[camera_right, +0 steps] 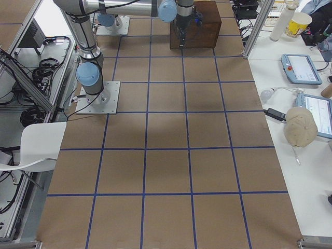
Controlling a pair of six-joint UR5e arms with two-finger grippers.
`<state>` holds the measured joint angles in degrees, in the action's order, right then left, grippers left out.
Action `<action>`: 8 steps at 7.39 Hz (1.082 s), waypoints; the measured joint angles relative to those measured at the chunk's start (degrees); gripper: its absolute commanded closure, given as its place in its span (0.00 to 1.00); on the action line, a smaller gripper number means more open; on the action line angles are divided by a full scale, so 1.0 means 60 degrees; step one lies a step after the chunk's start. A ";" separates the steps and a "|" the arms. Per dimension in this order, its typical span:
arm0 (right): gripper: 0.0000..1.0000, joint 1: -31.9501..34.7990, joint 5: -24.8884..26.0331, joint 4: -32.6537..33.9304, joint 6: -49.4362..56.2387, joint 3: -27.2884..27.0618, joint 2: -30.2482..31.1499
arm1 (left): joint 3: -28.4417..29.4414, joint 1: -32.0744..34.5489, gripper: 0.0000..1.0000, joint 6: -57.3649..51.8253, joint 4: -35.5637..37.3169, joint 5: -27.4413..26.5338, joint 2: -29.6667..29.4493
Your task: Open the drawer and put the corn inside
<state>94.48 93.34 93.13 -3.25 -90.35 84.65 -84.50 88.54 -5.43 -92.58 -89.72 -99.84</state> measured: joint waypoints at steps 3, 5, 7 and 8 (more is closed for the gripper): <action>0.00 0.0000 0.0013 -0.0008 0.0000 0.0000 0.0000 | -0.0042 0.0031 0.00 -0.0003 0.0019 0.0016 0.0173; 0.00 0.0000 0.0015 -0.0006 -0.0001 0.0000 0.0006 | -0.0055 0.0037 0.00 -0.0003 0.0020 0.0018 0.0261; 0.00 0.0000 0.0015 -0.0006 0.0000 0.0000 0.0008 | -0.0074 0.0037 0.00 -0.0004 0.0020 0.0010 0.0275; 0.00 0.0000 0.0015 -0.0008 0.0000 0.0000 0.0007 | -0.0075 0.0034 0.00 -0.0003 0.0020 0.0011 0.0281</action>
<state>94.48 93.43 93.08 -3.25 -90.35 84.70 -84.95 88.74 -5.45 -92.46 -89.65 -98.16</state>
